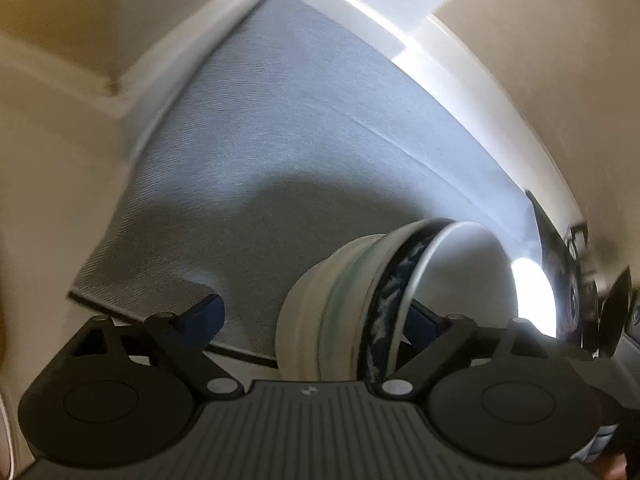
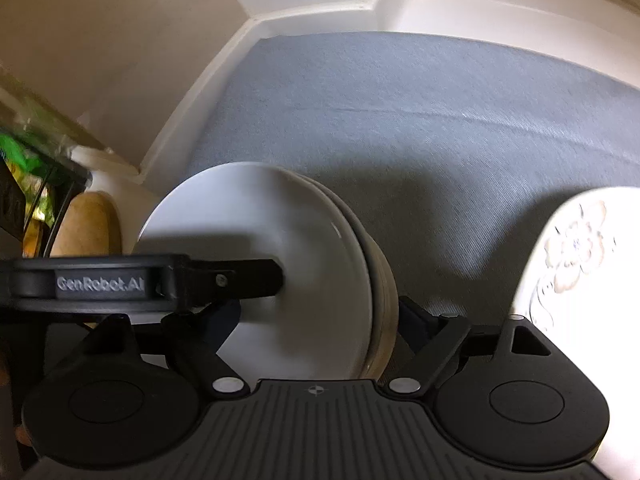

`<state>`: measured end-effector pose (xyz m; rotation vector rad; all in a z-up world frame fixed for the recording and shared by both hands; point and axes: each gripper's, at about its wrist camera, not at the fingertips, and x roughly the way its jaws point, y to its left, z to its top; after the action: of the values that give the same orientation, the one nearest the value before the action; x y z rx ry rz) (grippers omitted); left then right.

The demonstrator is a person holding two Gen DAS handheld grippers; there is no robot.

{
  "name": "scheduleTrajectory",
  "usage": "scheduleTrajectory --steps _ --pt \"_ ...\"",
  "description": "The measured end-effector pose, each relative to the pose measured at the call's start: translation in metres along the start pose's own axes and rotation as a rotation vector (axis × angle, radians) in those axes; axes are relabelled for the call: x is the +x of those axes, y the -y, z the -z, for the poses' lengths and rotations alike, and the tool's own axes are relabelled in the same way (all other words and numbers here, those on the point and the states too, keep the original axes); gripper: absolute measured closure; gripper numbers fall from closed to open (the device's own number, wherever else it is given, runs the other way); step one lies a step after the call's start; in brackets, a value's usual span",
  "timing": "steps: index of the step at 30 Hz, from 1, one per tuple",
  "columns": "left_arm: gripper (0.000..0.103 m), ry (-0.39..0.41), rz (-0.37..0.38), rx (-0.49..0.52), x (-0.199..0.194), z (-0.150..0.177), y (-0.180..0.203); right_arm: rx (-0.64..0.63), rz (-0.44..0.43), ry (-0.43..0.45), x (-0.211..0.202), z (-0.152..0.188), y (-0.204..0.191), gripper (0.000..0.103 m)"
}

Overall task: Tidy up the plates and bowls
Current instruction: 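Grasp the white bowl stack rim with the left gripper while the right gripper grasps its opposite side, then lift the bowl stack with both grippers toward the flower-patterned plates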

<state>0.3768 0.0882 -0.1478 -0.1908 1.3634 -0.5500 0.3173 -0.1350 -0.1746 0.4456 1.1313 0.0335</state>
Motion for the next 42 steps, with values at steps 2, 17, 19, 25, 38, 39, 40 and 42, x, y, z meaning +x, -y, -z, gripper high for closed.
scheduleTrajectory --steps 2,17,19,25,38,39,40,42 --pt "0.008 0.009 -0.009 -0.023 -0.005 0.001 -0.007 -0.012 -0.034 -0.003 0.003 -0.002 -0.002 0.026" --pt "0.024 0.019 0.098 0.010 -0.020 0.002 -0.031 0.058 -0.186 -0.015 0.014 0.005 0.013 0.024" --pt "0.028 0.031 0.123 -0.021 -0.022 0.004 -0.040 0.053 -0.201 0.025 0.014 0.012 0.012 0.025" --pt "0.030 0.087 0.144 -0.037 -0.031 0.017 -0.050 0.100 -0.213 0.026 0.012 0.014 0.021 0.031" --pt "0.030 0.126 0.190 -0.080 -0.041 0.027 -0.048 0.102 -0.225 0.060 -0.004 0.013 0.021 0.035" --pt "0.030 0.130 0.192 -0.075 -0.043 0.027 -0.047 0.099 -0.226 0.063 -0.007 0.013 0.023 0.035" --pt "0.030 0.132 0.192 -0.071 -0.044 0.027 -0.045 0.099 -0.227 0.066 -0.010 0.013 0.023 0.035" --pt "0.030 0.135 0.193 -0.065 -0.043 0.025 -0.038 0.105 -0.225 0.067 -0.014 0.012 0.025 0.035"
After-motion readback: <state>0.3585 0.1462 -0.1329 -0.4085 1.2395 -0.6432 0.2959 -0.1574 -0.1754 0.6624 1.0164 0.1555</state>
